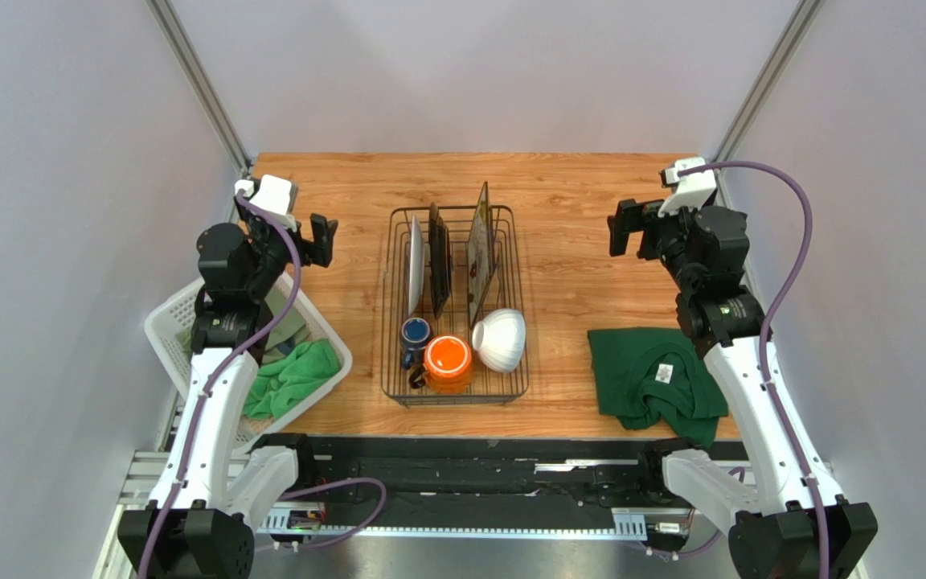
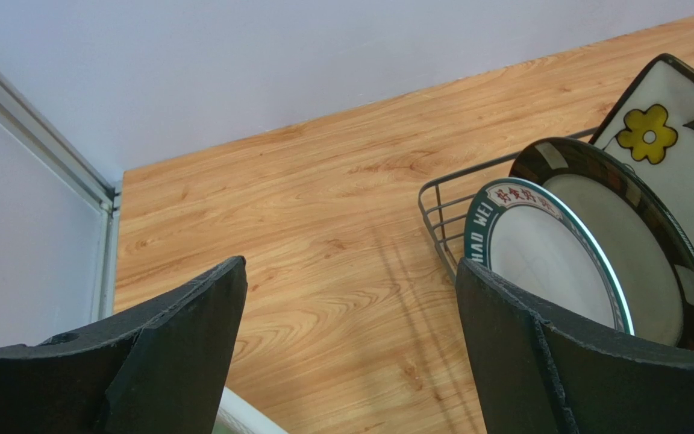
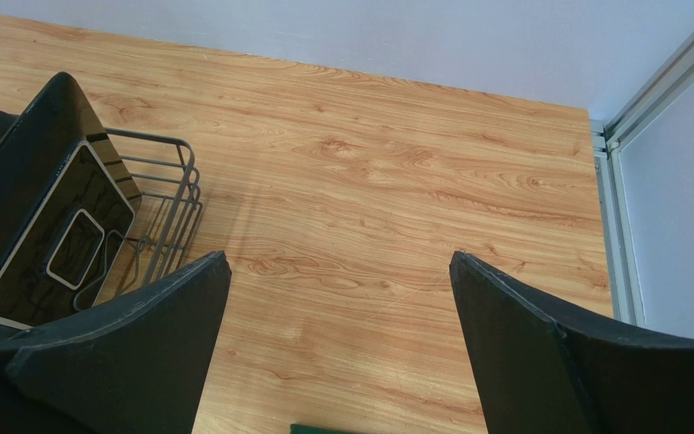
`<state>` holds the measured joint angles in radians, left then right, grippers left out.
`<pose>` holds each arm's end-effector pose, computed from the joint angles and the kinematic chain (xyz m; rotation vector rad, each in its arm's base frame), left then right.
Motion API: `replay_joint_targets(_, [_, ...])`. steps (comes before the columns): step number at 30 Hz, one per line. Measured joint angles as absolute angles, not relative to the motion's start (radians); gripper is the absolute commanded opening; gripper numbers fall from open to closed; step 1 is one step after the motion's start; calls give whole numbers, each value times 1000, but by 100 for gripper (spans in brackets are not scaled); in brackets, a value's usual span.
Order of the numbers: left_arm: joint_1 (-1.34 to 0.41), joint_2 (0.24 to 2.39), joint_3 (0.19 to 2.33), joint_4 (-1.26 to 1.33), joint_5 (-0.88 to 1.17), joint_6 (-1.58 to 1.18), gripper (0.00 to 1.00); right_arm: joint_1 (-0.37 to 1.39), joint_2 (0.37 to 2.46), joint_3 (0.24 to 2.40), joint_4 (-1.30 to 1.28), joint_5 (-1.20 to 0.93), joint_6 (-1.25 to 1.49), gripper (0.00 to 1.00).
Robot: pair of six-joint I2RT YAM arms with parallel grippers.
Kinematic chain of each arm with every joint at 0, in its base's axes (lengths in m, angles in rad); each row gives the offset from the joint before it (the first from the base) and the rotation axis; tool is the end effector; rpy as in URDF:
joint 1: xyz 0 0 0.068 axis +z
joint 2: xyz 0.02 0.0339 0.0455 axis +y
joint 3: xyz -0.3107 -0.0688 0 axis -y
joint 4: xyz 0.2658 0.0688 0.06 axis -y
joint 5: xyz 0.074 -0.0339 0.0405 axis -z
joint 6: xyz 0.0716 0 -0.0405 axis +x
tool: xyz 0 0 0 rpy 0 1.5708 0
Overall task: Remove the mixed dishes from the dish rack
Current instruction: Pick up the plate from the dish rack.
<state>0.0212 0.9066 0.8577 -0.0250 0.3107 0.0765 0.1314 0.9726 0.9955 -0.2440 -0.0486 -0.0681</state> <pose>0.2391 -0.0168 0.3946 0.2815 1.6199 -0.1807 0.2487 0.0364 0.4044 -0.2132 1.7798 0.0889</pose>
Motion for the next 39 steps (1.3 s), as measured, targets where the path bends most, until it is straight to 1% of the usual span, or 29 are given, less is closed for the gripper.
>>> replay_joint_targets(17, [21,907,858,-26,312,76,93,131,976,995,-244,-62,-68,100])
replay_joint_targets(27, [21,913,880,-52,342,65,96,131,994,996,-245,-81,-60,99])
replay_joint_targets(30, [21,913,894,-75,369,56,96,131,1007,1005,-260,-100,-39,95])
replay_joint_targets(34, [21,914,905,-91,381,50,96,155,1070,1086,-317,-121,5,92])
replay_joint_targets(39, [21,915,905,-101,369,51,96,262,1180,1223,-387,-112,19,92])
